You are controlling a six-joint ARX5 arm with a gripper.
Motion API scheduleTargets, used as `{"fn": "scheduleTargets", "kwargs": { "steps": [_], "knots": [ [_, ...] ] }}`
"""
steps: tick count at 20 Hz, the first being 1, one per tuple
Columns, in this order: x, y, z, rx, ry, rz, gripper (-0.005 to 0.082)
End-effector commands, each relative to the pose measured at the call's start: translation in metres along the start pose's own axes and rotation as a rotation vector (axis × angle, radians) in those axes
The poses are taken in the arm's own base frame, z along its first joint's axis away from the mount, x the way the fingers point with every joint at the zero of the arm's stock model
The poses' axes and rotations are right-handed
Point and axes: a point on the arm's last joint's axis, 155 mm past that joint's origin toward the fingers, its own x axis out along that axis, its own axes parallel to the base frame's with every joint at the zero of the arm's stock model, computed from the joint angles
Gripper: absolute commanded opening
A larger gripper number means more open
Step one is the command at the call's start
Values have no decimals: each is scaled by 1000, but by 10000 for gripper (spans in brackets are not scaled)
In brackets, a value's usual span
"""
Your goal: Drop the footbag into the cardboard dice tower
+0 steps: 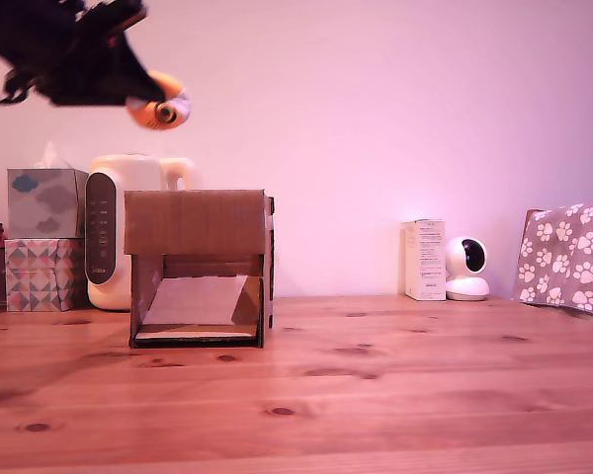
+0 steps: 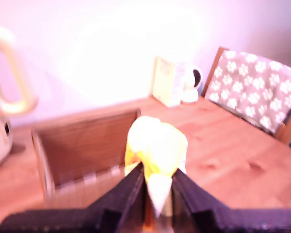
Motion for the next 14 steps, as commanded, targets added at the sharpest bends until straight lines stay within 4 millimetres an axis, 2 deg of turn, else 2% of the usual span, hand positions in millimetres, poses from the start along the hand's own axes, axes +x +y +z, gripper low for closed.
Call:
{"fn": "scheduleTargets", "kwargs": {
  "steps": [1, 3, 5, 8, 11, 14],
  "knots": [
    [9, -1, 23, 27, -28, 0, 76],
    [24, 4, 31, 30, 10, 11, 76],
    [43, 9, 31, 15, 71, 18, 76],
    [71, 22, 22, -10, 168, 36, 76],
    [96, 34, 5, -19, 263, 52, 76],
    [112, 51, -9, -32, 311, 73, 76]
  ]
}}
